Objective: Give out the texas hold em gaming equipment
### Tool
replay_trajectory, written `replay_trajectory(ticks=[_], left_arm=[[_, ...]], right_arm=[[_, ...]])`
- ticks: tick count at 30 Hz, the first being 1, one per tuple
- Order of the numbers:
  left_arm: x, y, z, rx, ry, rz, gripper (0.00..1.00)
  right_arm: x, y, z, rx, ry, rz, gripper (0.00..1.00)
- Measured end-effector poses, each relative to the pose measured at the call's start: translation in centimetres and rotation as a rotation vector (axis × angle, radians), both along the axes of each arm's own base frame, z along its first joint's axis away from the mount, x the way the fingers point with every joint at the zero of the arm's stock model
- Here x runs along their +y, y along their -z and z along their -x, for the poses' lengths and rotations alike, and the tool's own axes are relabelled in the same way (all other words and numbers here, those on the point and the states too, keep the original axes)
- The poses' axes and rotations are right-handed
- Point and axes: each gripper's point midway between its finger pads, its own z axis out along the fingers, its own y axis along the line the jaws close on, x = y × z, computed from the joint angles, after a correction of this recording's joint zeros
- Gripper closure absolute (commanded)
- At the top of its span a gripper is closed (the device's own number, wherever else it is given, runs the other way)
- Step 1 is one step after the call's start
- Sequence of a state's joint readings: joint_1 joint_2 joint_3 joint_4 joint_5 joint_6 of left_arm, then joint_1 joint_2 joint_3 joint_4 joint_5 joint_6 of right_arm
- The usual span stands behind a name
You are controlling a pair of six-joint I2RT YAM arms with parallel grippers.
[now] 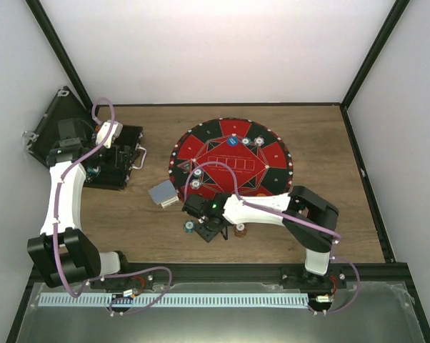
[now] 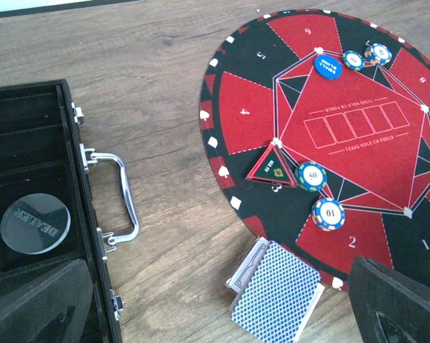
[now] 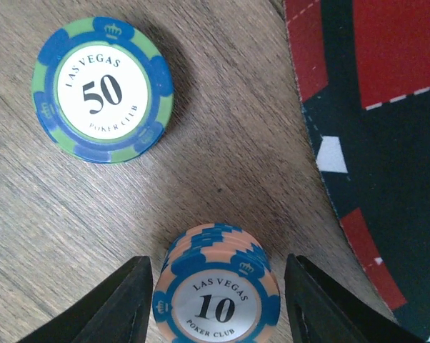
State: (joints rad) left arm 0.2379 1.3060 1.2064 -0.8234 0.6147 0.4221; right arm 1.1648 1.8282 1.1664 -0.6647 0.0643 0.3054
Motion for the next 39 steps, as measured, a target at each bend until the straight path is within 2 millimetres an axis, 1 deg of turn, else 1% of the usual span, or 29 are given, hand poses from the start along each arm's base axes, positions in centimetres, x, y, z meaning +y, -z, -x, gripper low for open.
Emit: replay_trajectory(ticks=[5, 8, 12, 17, 20, 22, 25, 29, 32, 35, 39], left_arm=[[0.0, 0.2, 0.1, 0.004, 0.000, 0.001, 0.00], [0.0, 0.2, 0.1, 0.006, 0.000, 0.001, 0.00], [0.0, 0.3, 0.1, 0.007, 0.000, 0.002, 0.00], [0.0, 0.3, 0.1, 0.007, 0.000, 0.001, 0.00], [0.0, 0.3, 0.1, 0.007, 0.000, 0.001, 0.00], [0.0, 0.3, 0.1, 0.007, 0.000, 0.001, 0.00], [0.0, 0.3, 0.1, 0.007, 0.000, 0.001, 0.00], [0.0, 0.3, 0.1, 0.007, -0.001, 0.002, 0.00], [0.0, 0.3, 0.1, 0.008, -0.001, 0.002, 0.00], [0.0, 0.3, 0.1, 0.008, -0.001, 0.003, 0.00], [0.0, 0.3, 0.1, 0.007, -0.001, 0.003, 0.00]], right_arm=[[0.0, -0.1, -0.2, 0.000, 0.007, -0.004, 0.60], [0.0, -0.2, -0.2, 0.000, 0.008, -0.006, 0.63], [-0.1, -0.2, -0.3, 0.000, 0.012, -0.007, 0.75], [-0.2, -0.4, -0.4, 0.004, 0.017, -0.011, 0.84], [-0.5, -0.9, -0.9, 0.000, 0.030, -0.017, 0.86], [-1.0, -1.7, -1.5, -0.007, 0.049, -0.024, 0.86], [-2.0, -3.2, -3.1, -0.029, 0.098, -0.039, 0.87], [-4.2, -5.4, -6.8, -0.078, 0.208, -0.068, 0.87], [-7.0, -6.3, -10.0, -0.110, 0.313, -0.073, 0.88], [-10.1, -6.5, -13.0, -0.142, 0.414, -0.051, 0.88], [-14.1, -6.5, -16.0, -0.157, 0.548, -0.040, 0.88]])
